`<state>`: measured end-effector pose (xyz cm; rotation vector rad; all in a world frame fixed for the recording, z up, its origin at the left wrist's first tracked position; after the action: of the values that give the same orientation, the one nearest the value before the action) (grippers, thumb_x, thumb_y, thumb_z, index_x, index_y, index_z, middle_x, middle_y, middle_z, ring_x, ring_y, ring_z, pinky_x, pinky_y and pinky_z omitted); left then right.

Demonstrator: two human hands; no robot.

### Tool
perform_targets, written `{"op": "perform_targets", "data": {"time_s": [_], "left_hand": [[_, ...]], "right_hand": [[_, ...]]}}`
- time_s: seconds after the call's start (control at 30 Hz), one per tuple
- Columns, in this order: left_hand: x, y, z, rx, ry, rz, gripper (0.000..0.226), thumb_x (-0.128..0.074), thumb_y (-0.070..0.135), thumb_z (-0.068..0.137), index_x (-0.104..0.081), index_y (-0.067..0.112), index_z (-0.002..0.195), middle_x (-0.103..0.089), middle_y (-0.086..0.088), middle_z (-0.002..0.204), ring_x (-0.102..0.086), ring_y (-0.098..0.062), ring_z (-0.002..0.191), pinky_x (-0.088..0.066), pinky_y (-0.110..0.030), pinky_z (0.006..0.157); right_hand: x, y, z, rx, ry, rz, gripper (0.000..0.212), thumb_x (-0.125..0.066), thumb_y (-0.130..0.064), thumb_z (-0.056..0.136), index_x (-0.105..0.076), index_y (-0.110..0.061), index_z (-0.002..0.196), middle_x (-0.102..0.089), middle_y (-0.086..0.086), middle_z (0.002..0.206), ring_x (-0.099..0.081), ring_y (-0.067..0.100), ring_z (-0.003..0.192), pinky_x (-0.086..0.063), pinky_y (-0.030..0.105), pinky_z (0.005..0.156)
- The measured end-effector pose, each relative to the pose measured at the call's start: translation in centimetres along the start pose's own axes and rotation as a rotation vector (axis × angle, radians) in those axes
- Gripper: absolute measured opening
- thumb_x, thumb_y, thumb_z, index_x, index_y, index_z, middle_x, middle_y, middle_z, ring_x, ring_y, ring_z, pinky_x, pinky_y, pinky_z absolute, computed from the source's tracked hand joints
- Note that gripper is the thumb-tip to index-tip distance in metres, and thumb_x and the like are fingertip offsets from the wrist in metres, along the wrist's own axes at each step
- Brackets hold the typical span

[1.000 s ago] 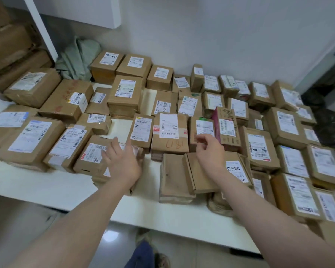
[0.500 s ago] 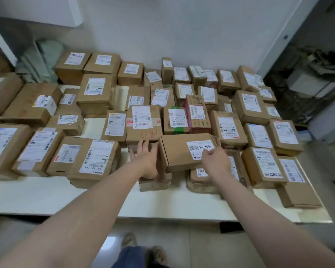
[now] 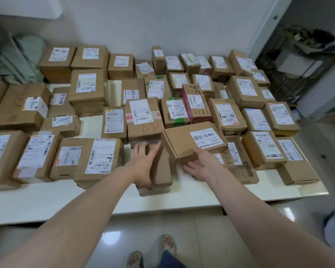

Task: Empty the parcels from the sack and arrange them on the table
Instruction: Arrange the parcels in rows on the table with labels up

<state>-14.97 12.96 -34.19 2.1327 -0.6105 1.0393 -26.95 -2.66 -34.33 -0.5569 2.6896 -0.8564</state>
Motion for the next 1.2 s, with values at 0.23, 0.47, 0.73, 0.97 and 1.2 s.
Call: {"op": "perform_targets", "data": {"time_s": [0.23,0.47,0.73,0.97,1.2], "left_hand": [[1.2,-5.7,-2.7,-0.034,0.125,-0.326,0.153,-0.093,0.025,0.047,0.023,0.051,0.144,0.013,0.014,0.151,-0.012,-0.027,0.144,-0.036,-0.039,0.112],[1.8,-5.2,-3.9,-0.006,0.08,-0.158,0.138,-0.085,0.027,0.05,0.01,0.044,0.149,0.01,0.006,0.15,0.005,-0.026,0.142,-0.036,-0.04,0.111],[1.1,-2.3,-3.5,0.005,0.038,0.306,0.132,-0.081,0.042,0.059,0.011,0.034,0.153,0.016,-0.012,0.155,0.022,-0.037,0.144,-0.027,-0.046,0.115],[0.7,0.1,-3.1,0.117,0.104,0.471,0.121,-0.077,0.03,0.07,0.01,0.022,0.154,0.016,-0.025,0.156,0.019,-0.046,0.143,-0.013,-0.052,0.118],[1.2,3.3,-2.2,0.057,0.122,0.464,0.117,-0.08,0.029,0.071,0.002,0.022,0.154,0.008,-0.023,0.157,0.011,-0.041,0.145,-0.014,-0.049,0.118]], "right_hand": [[0.3,-0.4,-1.8,0.27,0.267,-0.043,0.044,-0.056,-0.041,0.085,-0.033,-0.025,0.118,-0.061,0.005,0.11,-0.063,0.027,0.099,-0.055,0.051,0.087],[0.1,1.1,-3.6,0.461,0.263,-0.524,0.024,-0.048,-0.036,0.098,-0.036,-0.025,0.116,-0.059,-0.003,0.099,-0.06,0.017,0.089,-0.051,0.034,0.072],[0.9,3.7,-2.7,0.342,0.274,-0.578,0.027,-0.045,-0.026,0.099,-0.039,-0.015,0.123,-0.06,0.007,0.11,-0.059,0.022,0.093,-0.052,0.036,0.079],[0.5,4.0,-2.9,0.413,0.268,-1.003,0.037,-0.04,-0.018,0.099,-0.057,-0.021,0.131,-0.065,0.007,0.119,-0.059,0.023,0.094,-0.045,0.026,0.068],[-1.6,4.3,-3.9,0.409,-0.093,-0.85,0.05,-0.057,-0.04,0.093,-0.044,-0.026,0.14,-0.06,-0.003,0.12,-0.06,0.016,0.1,-0.053,0.034,0.084]]}}
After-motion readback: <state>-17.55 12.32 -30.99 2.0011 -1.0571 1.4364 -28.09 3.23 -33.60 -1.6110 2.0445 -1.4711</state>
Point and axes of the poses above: each hand's wrist, its own z-axis towards the middle knuckle, its own x-axis out of the back of the hand, y = z × x, the point moved 5 cm from there along z, towards the middle knuckle
